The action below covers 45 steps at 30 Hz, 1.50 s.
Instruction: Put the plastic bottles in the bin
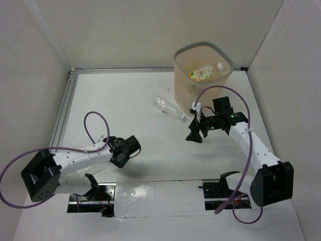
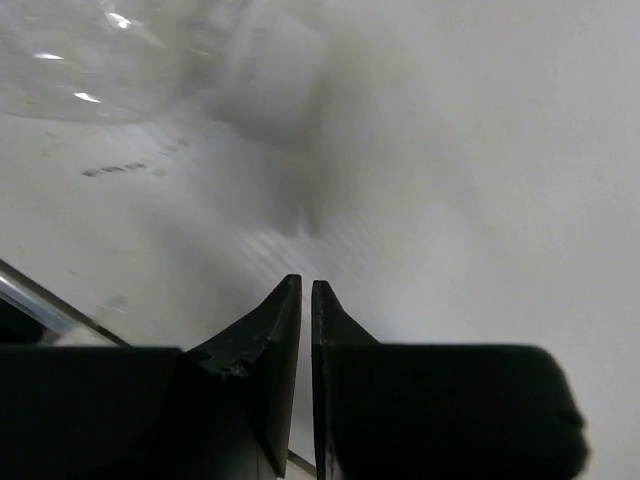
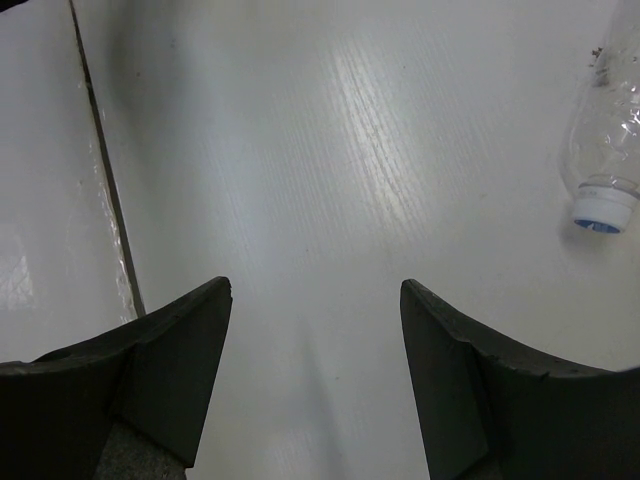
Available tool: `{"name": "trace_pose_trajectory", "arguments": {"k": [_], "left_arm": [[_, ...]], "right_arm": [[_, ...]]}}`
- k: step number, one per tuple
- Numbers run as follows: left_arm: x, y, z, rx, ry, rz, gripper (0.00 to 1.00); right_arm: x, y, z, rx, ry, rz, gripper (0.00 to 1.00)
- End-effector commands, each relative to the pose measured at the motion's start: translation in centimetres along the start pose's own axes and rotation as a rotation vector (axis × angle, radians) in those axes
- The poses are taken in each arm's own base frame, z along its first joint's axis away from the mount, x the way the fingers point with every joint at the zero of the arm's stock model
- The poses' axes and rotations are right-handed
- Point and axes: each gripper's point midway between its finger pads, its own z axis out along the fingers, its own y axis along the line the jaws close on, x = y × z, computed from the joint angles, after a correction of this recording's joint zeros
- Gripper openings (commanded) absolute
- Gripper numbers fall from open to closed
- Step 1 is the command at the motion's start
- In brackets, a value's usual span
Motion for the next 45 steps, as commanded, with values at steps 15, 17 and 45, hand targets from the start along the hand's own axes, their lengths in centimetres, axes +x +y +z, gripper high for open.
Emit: {"name": "trace_pose_trajectory", "arguments": {"k": [15,17,45], "left_arm": [[-11.6,-10.4,-18.2,0.350,-0.348,0.126,0.99],[-13.1,-9.4,-19.8,0.421,-0.316,0.121,0.99],[-18.9,-3.2,-27.8,0.925,-0.405,0.066,0.99]], "right_arm": [[1.5,5.7,6.7,-0.221,0.052,-0.521,0.99],[0.5,6.5,8.2,-0.251,0.018,-0.596,0.99],[-6.2,10.6,33.4,-0.305,0.128,-0.711,0.96]]}}
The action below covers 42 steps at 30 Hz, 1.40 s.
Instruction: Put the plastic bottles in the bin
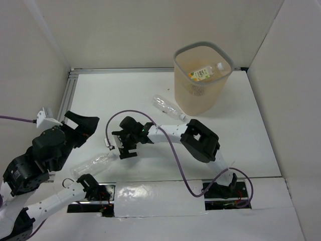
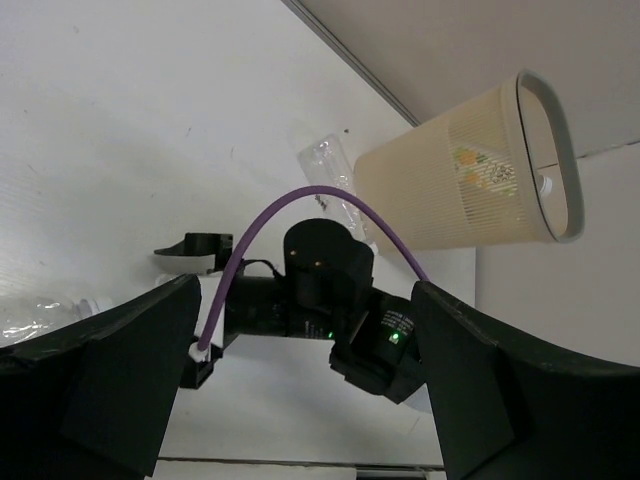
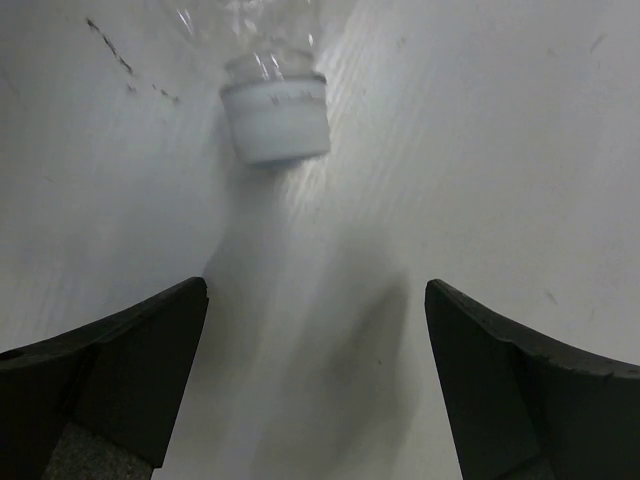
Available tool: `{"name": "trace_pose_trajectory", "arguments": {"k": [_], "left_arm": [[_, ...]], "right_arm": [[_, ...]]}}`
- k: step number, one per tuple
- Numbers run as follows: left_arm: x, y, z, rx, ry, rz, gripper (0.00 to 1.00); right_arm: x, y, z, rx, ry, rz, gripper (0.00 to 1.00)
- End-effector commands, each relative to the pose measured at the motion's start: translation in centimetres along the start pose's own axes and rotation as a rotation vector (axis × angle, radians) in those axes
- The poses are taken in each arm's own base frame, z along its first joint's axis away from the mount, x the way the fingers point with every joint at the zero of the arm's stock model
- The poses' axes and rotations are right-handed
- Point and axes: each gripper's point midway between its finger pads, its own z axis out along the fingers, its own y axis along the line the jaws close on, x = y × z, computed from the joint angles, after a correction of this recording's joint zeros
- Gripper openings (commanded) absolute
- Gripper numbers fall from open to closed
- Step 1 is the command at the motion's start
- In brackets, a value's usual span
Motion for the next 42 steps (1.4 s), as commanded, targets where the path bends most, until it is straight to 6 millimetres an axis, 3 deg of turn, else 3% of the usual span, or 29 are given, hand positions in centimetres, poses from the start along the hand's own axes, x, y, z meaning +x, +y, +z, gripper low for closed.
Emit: {"name": "trace_pose_trajectory", "arguments": {"k": [1,4,9,14,23,29,33,40,42], "left_arm": [[-1.0,-0.1,-0.2,0.020,-0.043,-0.011,0.99],[-0.8,0.2,-0.3,0.014,-0.039,-0.014,0.99],[0.0,0.6,-0.1,0.014,-0.018,-0.042,0.99],[0.7,1.3,-0.1,0.006,-0.003,-0.064,0.99],[1.0,1.4,-0.1,0.010,0.005,-0.084,0.99],[1.6,1.4,0.4,-0.006,0.023,-0.068,0.99],[1.6,1.4,0.4,-0.006,0.023,-0.068,0.99],[1.9,1.2,0.5,0.005,0.028,-0.063,0.99],[1.6,0.8,0.5,0.020,0.021,-0.061,0.99]], "right_arm": [[-2.6,0.8,1.3,-0.034,-0.031,-0.016,0.96],[-3.1,1.7,1.8,-0.054,-0.030,-0.038,0.98],[-3.7,1.3,3.4,-0.066,-0.041,-0.037,0.98],[-4.6,2.3,3.5,-0.082,-0.046,-0.052,0.96],[-6.0,5.5,3.8,-0.146,-0.058,-0.087,0.90],[-6.2,4.6,4.3,-0.118,-0.055,-0.065,0.84],[-7.2,3.4,4.4,-0.090,-0.055,-0.054,0.70],[-7.7,3.2,3.7,-0.075,-0.058,-0.018,0.46],[-7.9,2.7,2.5,-0.062,-0.050,-0.012,0.32]]}}
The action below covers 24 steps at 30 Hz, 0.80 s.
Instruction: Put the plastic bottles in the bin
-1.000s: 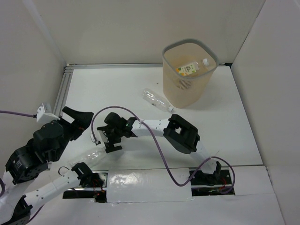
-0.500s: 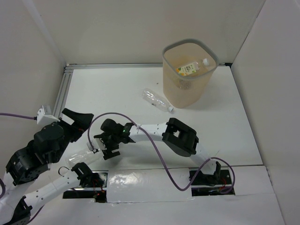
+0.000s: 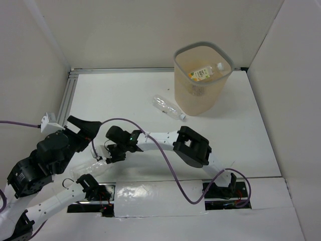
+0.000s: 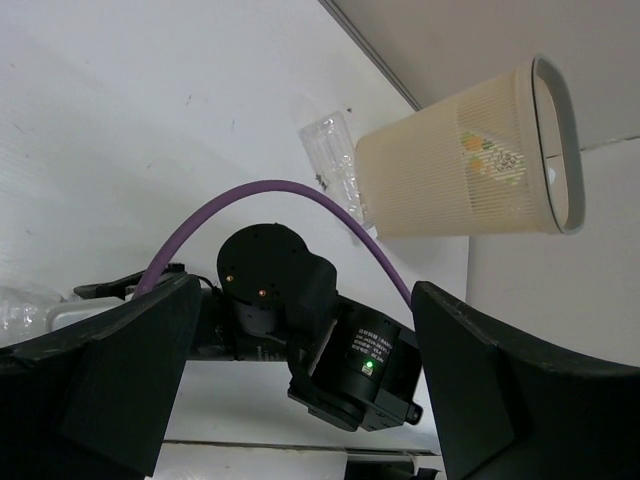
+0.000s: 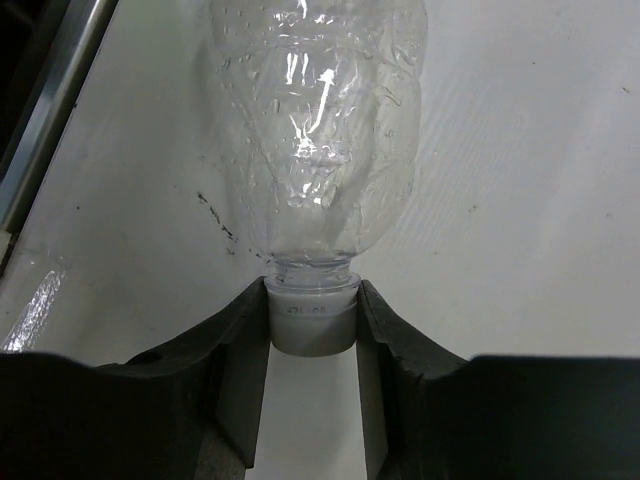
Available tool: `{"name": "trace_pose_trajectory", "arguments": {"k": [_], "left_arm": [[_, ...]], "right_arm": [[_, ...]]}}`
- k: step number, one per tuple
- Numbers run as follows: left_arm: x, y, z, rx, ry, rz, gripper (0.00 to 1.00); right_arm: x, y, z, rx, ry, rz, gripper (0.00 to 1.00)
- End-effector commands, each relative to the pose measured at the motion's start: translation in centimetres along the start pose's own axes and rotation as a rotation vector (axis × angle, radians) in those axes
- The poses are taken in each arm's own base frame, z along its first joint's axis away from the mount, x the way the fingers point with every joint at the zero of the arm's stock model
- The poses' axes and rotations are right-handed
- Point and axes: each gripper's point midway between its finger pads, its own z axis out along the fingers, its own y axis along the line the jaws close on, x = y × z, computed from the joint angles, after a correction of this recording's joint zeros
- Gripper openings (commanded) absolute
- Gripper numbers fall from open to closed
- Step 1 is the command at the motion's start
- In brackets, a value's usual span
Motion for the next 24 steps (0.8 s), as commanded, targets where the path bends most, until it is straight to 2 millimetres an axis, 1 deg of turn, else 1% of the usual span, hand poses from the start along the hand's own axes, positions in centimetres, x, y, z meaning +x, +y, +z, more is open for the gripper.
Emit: {"name": "trace_pose_trajectory", "arguments": {"k": [1,2,3,4,5,6,7,8,9,10,11,12,13,14,15,16,17,18,19,20,21,22,23,24], "left_arm": [[-0.4,-1.5,0.3,0.052,-0.020,0.010,0.99],[-0.7,-2.2,0.1,0.079,-0.023,0.016,0.99],[-0.9,-2.7,0.0,0.104,-0.027,0.032,0.99],[-1.5,-4.3,-0.3,0.173,-0.040,0.066,0.99],[-1.6,-5.1,-0.5,0.208,-0.045,0.083,0.99],[-1.8,-5.9,-0.6,0.247,-0.050,0.103,0.99],[-1.8,-6.8,-1.2,0.311,-0.046,0.159,0.99],[-2.4,-8.5,-1.7,0.381,-0.066,0.159,0.99],[-2.7,-9.3,-2.3,0.427,-0.078,0.199,0.99],[-2.8,-10.0,-2.6,0.464,-0.078,0.213,0.99],[-2.1,-10.9,-2.9,0.514,-0.051,0.235,0.99],[-2.3,-11.9,-3.4,0.566,-0.059,0.238,0.99],[-1.6,-12.8,-3.7,0.616,-0.032,0.276,0.99],[-1.2,-13.4,-3.7,0.642,-0.018,0.288,0.99],[-1.5,-14.4,-4.4,0.698,-0.028,0.284,0.99],[-0.5,-15.2,-4.6,0.748,0.005,0.305,0.99],[-0.3,-16.0,-4.9,0.786,0.013,0.304,0.99],[0.1,-16.4,-5.1,0.823,0.023,0.305,0.99],[0.5,-16.9,-5.1,0.852,0.029,0.316,0.99],[0.6,-18.0,-5.9,0.918,0.034,0.314,0.99],[1.2,-18.4,-5.5,0.928,0.056,0.323,0.99],[1.8,-18.6,-5.2,0.931,0.079,0.333,0.99],[2.1,-19.0,-5.4,0.948,0.097,0.340,0.99],[2.2,-19.4,-5.3,0.952,0.107,0.344,0.99]], "right_arm": [[-2.0,-1.1,-2.2,0.031,-0.013,0.009,0.25],[-2.1,-1.7,-2.9,0.047,-0.018,0.012,0.18],[-2.3,-1.9,-4.0,0.055,-0.019,0.026,0.14],[-1.7,-2.4,-4.9,0.066,-0.010,0.042,0.06],[-2.0,-3.1,-5.8,0.085,-0.020,0.042,0.01],[-2.3,-3.6,-7.3,0.103,-0.026,0.056,0.00],[-1.5,-5.0,-8.9,0.143,-0.019,0.102,0.00],[-1.3,-5.9,-10.1,0.165,-0.020,0.113,0.00],[-0.9,-7.5,-12.6,0.213,-0.027,0.145,0.00],[-0.6,-8.3,-13.9,0.237,-0.027,0.156,0.00],[-0.4,-9.2,-15.2,0.265,-0.034,0.162,0.00],[-0.6,-9.8,-17.1,0.294,-0.039,0.167,0.00],[0.2,-11.1,-19.2,0.334,-0.036,0.189,0.00],[-0.3,-12.3,-20.9,0.374,-0.051,0.174,0.00],[0.2,-13.6,-23.6,0.430,-0.049,0.187,0.00],[-0.1,-14.6,-25.4,0.472,-0.052,0.175,0.00],[-0.2,-15.3,-26.8,0.504,-0.059,0.175,0.00],[-0.5,-16.2,-29.0,0.557,-0.063,0.170,0.00],[0.7,-17.7,-31.6,0.628,-0.050,0.185,0.00],[0.4,-18.5,-33.6,0.673,-0.067,0.192,0.00],[0.5,-19.4,-35.6,0.726,-0.075,0.199,0.00],[0.4,-19.8,-37.9,0.771,-0.087,0.204,0.00],[1.0,-20.8,-41.3,0.846,-0.099,0.221,0.00],[1.1,-21.2,-43.1,0.888,-0.109,0.224,0.00]]}}
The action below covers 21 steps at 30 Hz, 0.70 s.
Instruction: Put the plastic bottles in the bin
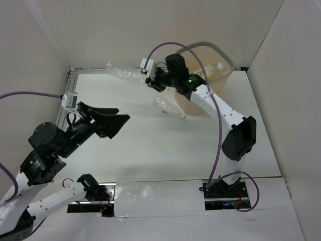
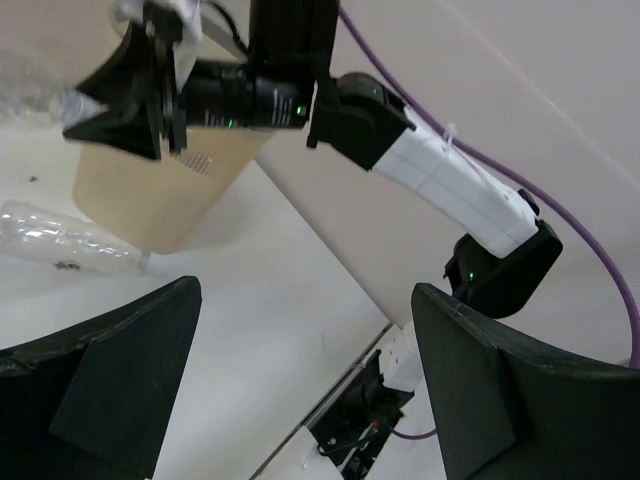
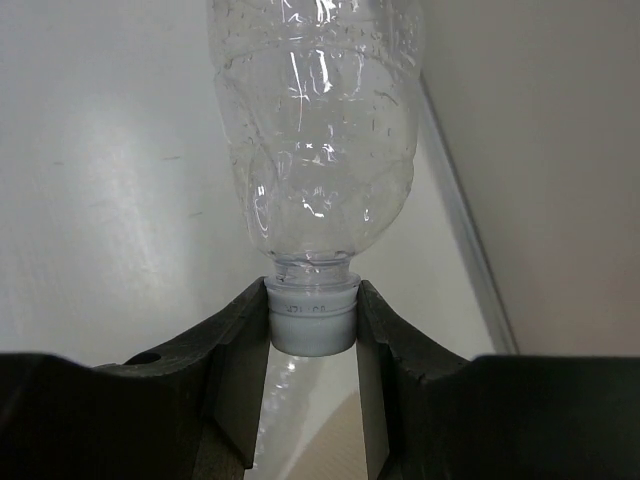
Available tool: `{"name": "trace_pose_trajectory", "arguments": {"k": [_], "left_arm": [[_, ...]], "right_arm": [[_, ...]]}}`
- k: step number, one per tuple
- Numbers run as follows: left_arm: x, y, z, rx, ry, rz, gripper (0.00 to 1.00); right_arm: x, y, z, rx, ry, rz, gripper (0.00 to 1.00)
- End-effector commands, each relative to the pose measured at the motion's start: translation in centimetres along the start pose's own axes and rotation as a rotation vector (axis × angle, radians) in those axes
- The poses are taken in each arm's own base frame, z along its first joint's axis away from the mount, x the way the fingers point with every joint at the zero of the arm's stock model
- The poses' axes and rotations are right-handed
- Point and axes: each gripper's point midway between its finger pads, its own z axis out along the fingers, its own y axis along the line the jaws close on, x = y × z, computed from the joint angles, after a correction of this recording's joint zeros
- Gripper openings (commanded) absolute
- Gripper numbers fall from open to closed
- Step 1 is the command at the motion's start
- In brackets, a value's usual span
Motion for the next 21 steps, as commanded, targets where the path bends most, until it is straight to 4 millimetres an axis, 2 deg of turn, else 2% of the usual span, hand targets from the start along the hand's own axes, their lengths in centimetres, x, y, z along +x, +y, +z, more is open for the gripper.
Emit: {"name": "trace_pose_trajectory", "arguments": {"k": [1,2,3,4,5,7,8,9,10,12,15,16,18,19,20,21], "left_arm": [[-0.2,-2.8,1.8,0.142,0.020,0.041,0.99],[0.2,-2.7,2.2,0.144,0.037,0.040,0.99],[1.1,-2.4,2.6,0.141,0.062,0.040,0.99],[0.8,-2.6,3.0,0.149,0.050,0.040,0.99],[1.9,-2.1,3.8,0.144,0.081,0.029,0.99],[2.8,-1.9,4.7,0.144,0.105,0.018,0.99],[3.1,-1.9,5.1,0.152,0.116,0.018,0.99],[4.0,-1.5,5.9,0.141,0.146,0.016,0.99],[4.1,-1.4,6.3,0.139,0.149,0.006,0.99],[5.1,0.0,7.4,0.070,0.165,-0.008,0.99],[7.4,2.8,9.5,-0.068,0.240,-0.048,0.99],[9.0,4.6,11.0,-0.145,0.275,-0.054,0.99],[10.3,6.2,12.3,-0.216,0.309,-0.065,0.99],[10.3,6.9,13.0,-0.270,0.299,-0.092,0.99],[11.8,8.2,14.0,-0.317,0.333,-0.096,0.99],[12.1,8.8,14.5,-0.346,0.328,-0.104,0.99]], "right_arm": [[-3.7,-6.9,-6.4,0.201,-0.091,0.023,0.00],[-3.8,-9.3,-8.7,0.270,-0.107,0.042,0.00],[-4.0,-10.3,-10.0,0.302,-0.113,0.039,0.00],[-3.9,-11.2,-11.0,0.331,-0.120,0.052,0.00],[-4.6,-12.1,-12.8,0.370,-0.140,0.049,0.00],[-2.9,-14.1,-15.0,0.443,-0.122,0.097,0.00],[-2.9,-14.8,-16.3,0.481,-0.128,0.104,0.00],[-1.4,-15.8,-17.6,0.525,-0.104,0.146,0.00],[-0.7,-16.4,-18.3,0.545,-0.097,0.164,0.00],[1.2,-17.3,-20.0,0.570,-0.076,0.207,0.00],[3.6,-17.0,-20.8,0.547,-0.042,0.257,0.01],[4.4,-16.7,-20.7,0.533,-0.029,0.272,0.01],[5.3,-16.1,-20.7,0.504,-0.002,0.291,0.05],[5.8,-16.0,-21.0,0.505,0.012,0.303,0.06],[5.9,-15.8,-20.9,0.490,0.016,0.298,0.08],[6.4,-15.9,-21.2,0.496,0.027,0.308,0.10]]}}
